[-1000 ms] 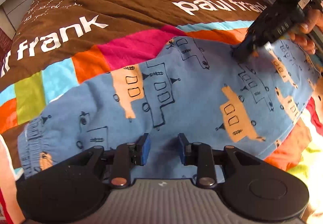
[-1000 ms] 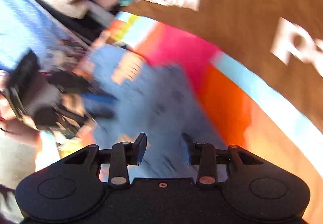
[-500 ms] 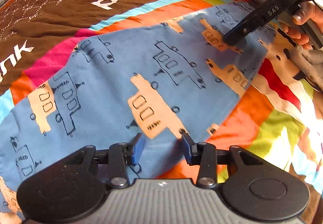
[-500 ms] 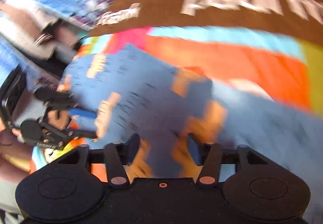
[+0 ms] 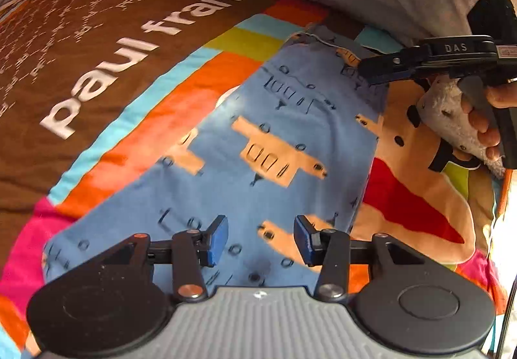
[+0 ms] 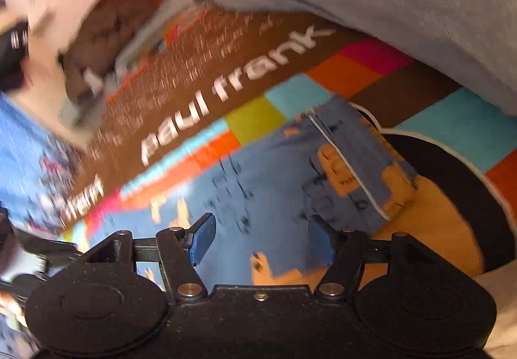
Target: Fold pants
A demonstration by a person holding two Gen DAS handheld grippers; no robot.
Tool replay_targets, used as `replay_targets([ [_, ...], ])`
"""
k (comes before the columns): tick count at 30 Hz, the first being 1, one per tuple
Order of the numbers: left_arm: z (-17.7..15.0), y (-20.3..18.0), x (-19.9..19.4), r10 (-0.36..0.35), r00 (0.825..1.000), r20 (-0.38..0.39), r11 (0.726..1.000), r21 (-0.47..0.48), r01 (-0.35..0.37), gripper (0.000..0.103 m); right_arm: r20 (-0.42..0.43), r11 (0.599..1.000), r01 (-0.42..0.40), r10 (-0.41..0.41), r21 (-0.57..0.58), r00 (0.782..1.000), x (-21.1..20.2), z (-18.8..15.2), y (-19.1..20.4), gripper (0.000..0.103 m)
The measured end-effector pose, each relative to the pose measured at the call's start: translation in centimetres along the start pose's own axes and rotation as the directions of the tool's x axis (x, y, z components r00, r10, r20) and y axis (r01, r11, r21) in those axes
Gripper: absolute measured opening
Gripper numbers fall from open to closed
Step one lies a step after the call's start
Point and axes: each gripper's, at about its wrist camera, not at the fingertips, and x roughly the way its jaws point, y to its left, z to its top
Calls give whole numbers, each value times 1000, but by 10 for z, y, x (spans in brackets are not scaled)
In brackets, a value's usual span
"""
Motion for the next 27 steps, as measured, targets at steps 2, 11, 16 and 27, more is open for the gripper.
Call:
replay_targets([
  [2,9,-6,13,-35,999,-29,999,17,35,52,13,998,-53,53,16,999,19,7,2,67],
  [11,-24,-37,19,7,995,-104,994,108,5,62,153,992,114,-104,-58,983,61,71,-23,55],
  [16,6,-14,0,11,999,-46,999,41,-9,62,142,999,42,-37,-35,989,28,44,-16,67],
  [27,176,-3,56,-98,995,4,957,273,93,67,223,931,117,-202,345,954,-28,-30,-50,70],
])
